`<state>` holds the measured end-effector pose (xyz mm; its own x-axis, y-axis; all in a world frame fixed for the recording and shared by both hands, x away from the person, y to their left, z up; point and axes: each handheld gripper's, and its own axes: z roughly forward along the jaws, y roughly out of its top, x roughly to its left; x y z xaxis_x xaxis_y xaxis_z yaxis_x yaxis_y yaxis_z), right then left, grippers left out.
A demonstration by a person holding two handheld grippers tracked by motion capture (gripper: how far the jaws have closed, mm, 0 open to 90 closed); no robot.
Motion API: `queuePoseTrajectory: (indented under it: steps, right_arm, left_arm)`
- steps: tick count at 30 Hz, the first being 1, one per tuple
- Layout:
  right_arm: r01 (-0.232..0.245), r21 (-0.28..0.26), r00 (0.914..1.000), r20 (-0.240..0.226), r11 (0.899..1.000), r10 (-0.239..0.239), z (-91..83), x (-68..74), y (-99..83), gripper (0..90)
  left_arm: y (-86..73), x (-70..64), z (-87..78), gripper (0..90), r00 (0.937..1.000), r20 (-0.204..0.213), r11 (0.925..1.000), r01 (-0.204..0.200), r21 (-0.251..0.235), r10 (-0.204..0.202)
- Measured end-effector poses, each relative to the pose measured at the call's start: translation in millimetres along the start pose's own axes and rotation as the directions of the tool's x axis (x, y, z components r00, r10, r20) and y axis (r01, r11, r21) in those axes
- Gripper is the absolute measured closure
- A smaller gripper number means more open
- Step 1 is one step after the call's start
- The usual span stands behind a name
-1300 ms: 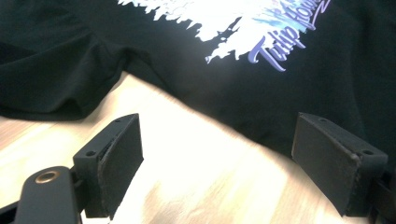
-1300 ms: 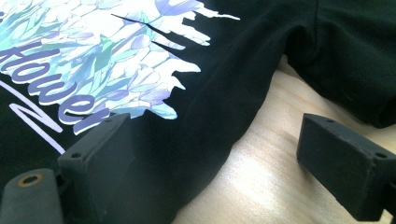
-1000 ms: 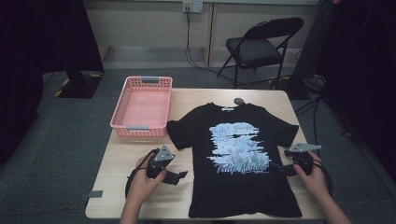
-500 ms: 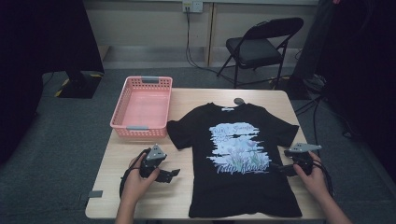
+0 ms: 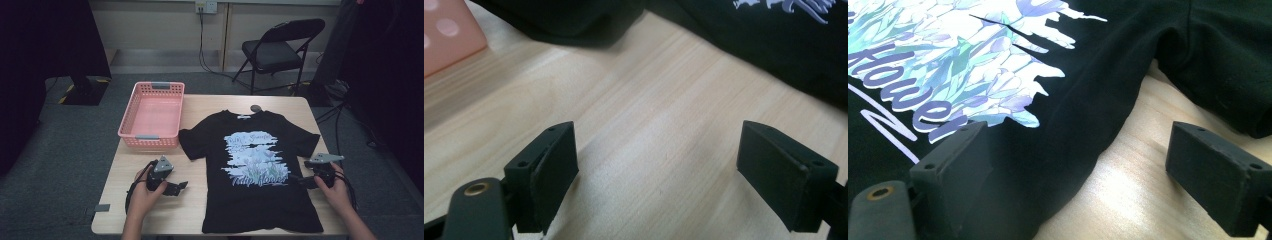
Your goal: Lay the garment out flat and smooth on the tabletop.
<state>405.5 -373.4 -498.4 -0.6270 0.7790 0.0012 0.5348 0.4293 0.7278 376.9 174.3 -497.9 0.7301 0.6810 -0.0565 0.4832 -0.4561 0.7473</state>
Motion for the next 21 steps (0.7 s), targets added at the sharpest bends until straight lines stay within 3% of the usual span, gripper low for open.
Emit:
queuePoseTrajectory:
  steps: [5, 10, 14, 16, 21]
  right_arm:
    - [0.0, 0.0, 1.0, 0.0, 1.0, 0.0, 0.0, 0.0, 0.0, 10.2]
    - [0.001, 0.0, 1.0, 0.0, 1.0, -0.001, 0.0, 0.0, 0.0, 10.2]
    - [0.002, 0.0, 1.0, 0.0, 1.0, -0.002, 0.0, 0.0, 0.0, 10.2]
    - [0.002, 0.0, 1.0, 0.0, 1.0, -0.002, 0.0, 0.0, -0.1, 10.2]
    - [0.002, 0.0, 1.0, 0.0, 1.0, -0.002, 0.0, 0.0, -0.1, 10.2]
  left_arm:
    - [-2.2, 1.1, -0.3, 16.5, 0.9999, -0.011, 0.9999, -0.013, 0.002, 0.013]
    - [-6.6, 3.2, -0.3, 15.5, 0.9985, -0.021, 0.9986, -0.05, -0.014, 0.05]
    - [-13.9, 5.3, 5.2, 5.9, 0.9964, 0.014, 0.9936, -0.082, -0.078, 0.083]
    - [-13.9, 3.7, 5.9, 0.0, 0.9959, 0.021, 0.9938, -0.086, -0.071, 0.087]
    - [-13.7, 2.8, 6.3, 0.0, 0.9965, 0.014, 0.994, -0.082, -0.072, 0.083]
